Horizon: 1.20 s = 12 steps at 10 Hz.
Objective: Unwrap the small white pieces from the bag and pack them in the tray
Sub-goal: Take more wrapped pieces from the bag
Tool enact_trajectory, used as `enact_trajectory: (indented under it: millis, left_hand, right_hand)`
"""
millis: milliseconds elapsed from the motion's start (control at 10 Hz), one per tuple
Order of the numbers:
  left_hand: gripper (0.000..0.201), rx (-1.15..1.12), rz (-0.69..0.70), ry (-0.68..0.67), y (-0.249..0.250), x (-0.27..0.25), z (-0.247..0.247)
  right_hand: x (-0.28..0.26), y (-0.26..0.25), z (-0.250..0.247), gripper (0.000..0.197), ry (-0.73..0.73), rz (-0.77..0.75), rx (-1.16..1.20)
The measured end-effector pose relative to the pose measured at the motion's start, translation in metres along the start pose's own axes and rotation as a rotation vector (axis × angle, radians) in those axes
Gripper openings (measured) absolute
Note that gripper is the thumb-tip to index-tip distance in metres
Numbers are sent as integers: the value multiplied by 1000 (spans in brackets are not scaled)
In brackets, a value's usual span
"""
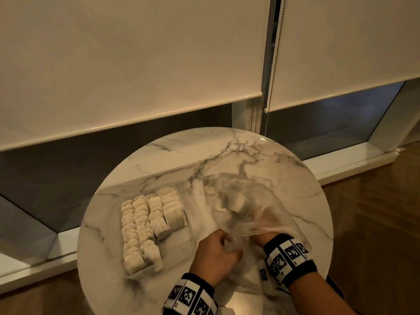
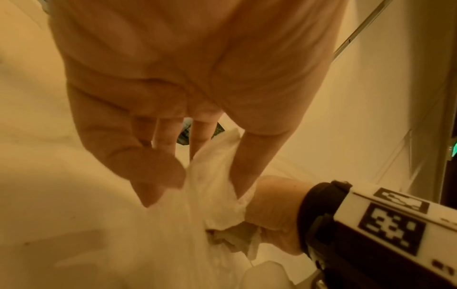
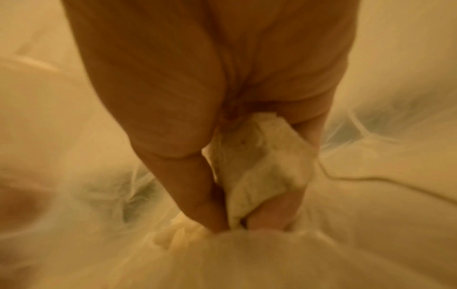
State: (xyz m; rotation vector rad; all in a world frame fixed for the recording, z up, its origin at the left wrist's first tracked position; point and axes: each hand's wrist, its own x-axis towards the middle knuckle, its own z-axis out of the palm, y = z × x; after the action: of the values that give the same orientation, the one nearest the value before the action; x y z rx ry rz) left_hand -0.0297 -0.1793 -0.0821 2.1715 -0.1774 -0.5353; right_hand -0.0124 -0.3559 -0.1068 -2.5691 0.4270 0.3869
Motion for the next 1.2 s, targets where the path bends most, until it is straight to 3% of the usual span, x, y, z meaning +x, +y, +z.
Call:
enact_trajectory:
  millis: [200, 300, 400, 500, 600, 700, 900, 1000, 1100, 1200]
  left_hand:
    - [6, -133, -53, 75, -2, -5, -1]
    - [8, -242, -42, 154, 3, -7, -4]
    - [9, -374, -22, 232, 11, -11, -12]
    - [12, -400, 35, 267, 17, -14, -18]
    - [11, -382, 73, 283, 20, -17, -23]
    - [12, -370, 90, 289, 21, -20, -25]
    - [14, -361, 85, 295, 21, -23, -26]
    - [14, -380, 72, 288, 20, -23, -25]
    - [13, -407, 61, 277, 20, -23, -25]
    - [12, -429, 59, 274, 20, -23, -26]
  right_hand:
    - [-12, -8, -7, 52, 110, 9, 85]
    - [-22, -18, -18, 28, 198, -9, -2]
    - [-24, -24, -15, 20, 167, -58, -61]
    - [-25, -22, -7, 14, 19, -117, -30]
    - [-30, -25, -11, 35, -104, -129, -41]
    - [-24, -25, -4, 37, -90, -93, -87]
    - [-30, -29, -9, 22, -72, -88, -77]
    - [-33, -25, -16, 33, 16, -63, -10]
    - [-45, -24, -26, 31, -39, -74, -73]
    - [-57, -26, -30, 21, 78, -54, 28]
